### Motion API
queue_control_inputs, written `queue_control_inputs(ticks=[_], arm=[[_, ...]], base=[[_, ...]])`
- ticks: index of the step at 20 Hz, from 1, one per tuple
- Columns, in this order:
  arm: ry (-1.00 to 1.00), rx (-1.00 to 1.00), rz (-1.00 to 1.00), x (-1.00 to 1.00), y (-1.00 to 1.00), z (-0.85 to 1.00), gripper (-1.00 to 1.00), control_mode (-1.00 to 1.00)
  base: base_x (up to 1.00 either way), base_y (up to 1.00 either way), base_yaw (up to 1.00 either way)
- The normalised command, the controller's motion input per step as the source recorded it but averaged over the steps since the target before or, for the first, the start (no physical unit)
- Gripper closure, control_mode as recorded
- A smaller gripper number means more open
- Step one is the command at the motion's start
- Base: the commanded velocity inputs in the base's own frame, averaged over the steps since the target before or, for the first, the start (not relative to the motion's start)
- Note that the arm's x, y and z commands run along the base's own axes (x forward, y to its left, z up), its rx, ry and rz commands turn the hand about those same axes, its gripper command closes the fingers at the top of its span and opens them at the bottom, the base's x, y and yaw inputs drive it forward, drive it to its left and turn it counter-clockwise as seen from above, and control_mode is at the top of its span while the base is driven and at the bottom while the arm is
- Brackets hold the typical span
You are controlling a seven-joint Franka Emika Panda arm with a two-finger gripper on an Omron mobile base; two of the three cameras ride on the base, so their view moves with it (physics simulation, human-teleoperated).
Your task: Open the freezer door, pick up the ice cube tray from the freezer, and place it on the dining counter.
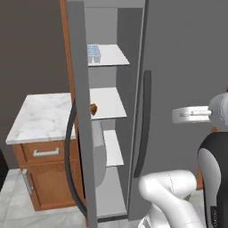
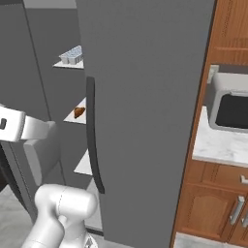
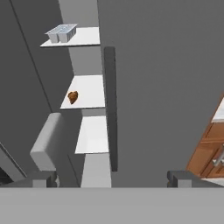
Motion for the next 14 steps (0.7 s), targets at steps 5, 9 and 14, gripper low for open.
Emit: queue_control_inputs(ticks=[5,9,14], arm=[[0.0,0.0,0.0,0.0,0.0,0.0,-1.0,1.0],[0.0,0.0,0.0,0.0,0.0,0.0,-1.0,1.0],[0.0,0.0,0.0,0.0,0.0,0.0,-1.0,1.0]], base=[[0.12,0.18,0.11],[0.18,0.0,0.17],[0.29,0.0,0.2]])
